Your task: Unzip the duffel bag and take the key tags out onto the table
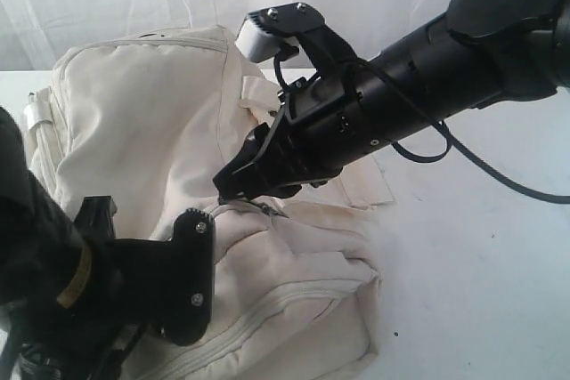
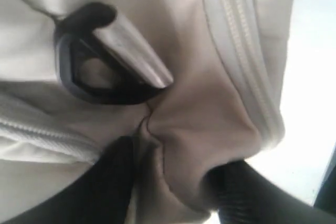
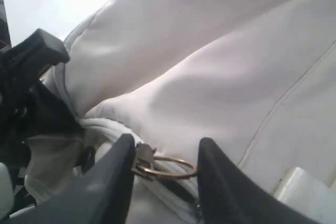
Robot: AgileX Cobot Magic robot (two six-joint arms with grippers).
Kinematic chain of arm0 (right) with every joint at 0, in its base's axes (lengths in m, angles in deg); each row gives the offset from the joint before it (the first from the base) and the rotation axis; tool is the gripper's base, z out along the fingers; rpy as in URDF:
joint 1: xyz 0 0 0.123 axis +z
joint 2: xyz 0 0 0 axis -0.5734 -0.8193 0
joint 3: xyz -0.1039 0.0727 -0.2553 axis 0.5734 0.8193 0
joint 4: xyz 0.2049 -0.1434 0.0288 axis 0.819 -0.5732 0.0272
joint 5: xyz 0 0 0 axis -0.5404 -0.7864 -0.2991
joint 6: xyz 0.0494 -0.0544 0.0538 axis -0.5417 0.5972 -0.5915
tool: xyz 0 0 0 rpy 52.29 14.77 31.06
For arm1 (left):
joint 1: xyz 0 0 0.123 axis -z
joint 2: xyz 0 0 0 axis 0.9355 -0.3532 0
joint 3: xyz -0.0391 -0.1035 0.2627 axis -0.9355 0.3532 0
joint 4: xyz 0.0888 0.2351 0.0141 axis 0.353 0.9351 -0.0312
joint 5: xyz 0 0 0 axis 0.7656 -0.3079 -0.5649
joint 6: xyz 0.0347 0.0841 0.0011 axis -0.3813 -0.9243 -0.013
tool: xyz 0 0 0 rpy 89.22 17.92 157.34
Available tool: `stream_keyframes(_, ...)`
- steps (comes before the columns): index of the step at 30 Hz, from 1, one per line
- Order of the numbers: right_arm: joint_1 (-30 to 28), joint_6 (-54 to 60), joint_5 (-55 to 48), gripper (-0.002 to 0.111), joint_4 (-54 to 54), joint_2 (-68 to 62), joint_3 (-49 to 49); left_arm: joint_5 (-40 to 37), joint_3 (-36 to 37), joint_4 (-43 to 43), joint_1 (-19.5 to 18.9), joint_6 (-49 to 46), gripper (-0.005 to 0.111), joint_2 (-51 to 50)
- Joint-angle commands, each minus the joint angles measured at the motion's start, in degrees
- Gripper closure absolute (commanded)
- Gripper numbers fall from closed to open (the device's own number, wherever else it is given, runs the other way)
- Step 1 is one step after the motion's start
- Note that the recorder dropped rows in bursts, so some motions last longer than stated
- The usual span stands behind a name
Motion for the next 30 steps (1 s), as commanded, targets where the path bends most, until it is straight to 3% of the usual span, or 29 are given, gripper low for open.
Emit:
stream_keyframes(1,-0.03,0.14,0.41,0.108,1.32,0.69,-0.57,-2.18,0.54,-2.51,-0.09,0.58,0.048,4.35)
stream_keyframes(7,-0.03,0.14,0.31,0.108,1.32,0.69,-0.57,-0.89,0.54,-3.30,-0.09,2.88,0.048,11.67)
stream_keyframes(14,-0.03,0.14,-0.50,0.108,1.32,0.69,-0.57,5.47,0.54,8.92,-0.09,13.96,0.048,18.54)
stream_keyframes(16,-0.03,0.14,-0.64,0.108,1.32,0.69,-0.57,9.03,0.68,12.07,-0.09,16.87,0.048,18.92)
stream_keyframes(18,-0.03,0.14,-0.76,0.108,1.43,0.69,-0.57,21.55,3.66,17.75,-0.43,21.46,0.048,17.75)
stream_keyframes(20,-0.03,0.14,-1.16,0.108,1.43,0.69,-0.57,25.07,5.43,21.24,-2.10,25.01,0.048,16.17)
stream_keyframes(24,-0.03,0.11,-1.21,0.090,1.43,0.69,-0.57,36.65,9.05,23.92,-10.18,34.86,0.042,12.10)
stream_keyframes(30,0.08,0.00,-8.87,0.062,1.43,0.69,-0.57,30.50,9.19,23.77,-10.85,34.37,0.041,12.87)
